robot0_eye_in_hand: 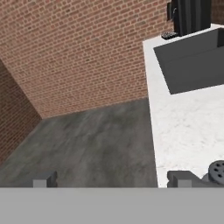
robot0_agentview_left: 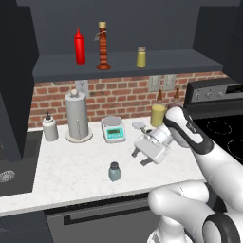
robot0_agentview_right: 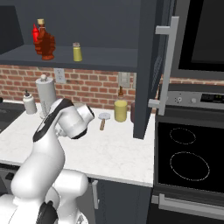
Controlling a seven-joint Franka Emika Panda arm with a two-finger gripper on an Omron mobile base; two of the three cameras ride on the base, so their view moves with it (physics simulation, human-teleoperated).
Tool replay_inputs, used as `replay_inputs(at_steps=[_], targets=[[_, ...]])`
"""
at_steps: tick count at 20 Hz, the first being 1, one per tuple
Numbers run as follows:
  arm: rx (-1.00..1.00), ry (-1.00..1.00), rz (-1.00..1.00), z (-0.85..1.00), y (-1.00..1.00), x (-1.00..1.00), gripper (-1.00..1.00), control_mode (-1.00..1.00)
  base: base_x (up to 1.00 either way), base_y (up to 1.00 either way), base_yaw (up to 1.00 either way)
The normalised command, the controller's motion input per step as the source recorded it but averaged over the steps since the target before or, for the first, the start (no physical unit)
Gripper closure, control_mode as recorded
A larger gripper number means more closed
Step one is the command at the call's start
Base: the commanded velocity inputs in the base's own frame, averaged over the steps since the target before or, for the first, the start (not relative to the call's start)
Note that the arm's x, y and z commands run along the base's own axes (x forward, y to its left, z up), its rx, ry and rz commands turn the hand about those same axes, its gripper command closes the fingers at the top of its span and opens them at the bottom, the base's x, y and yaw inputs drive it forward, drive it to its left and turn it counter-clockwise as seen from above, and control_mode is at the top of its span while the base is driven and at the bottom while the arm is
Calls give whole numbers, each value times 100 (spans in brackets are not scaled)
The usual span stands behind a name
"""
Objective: Put the shaker and condiment bottle from the counter next to their counterparts in the cabinet.
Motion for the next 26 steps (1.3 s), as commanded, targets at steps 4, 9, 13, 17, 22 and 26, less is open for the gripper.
replay_inputs(at_steps=[4,9,13,17,22,26], targets=[[0,-7,-12,-9,-1,22,-100,-100,0,0,0],[-1,-6,-10,-13,2,13,-100,-100,0,0,0],[-1,-5,-9,-20,14,0,-100,-100,0,0,0],[0,0,-6,-26,23,3,-100,-100,0,0,0],[0,0,-8,-25,17,33,-100,-100,0,0,0],[0,0,-7,-20,4,46,-100,-100,0,0,0]])
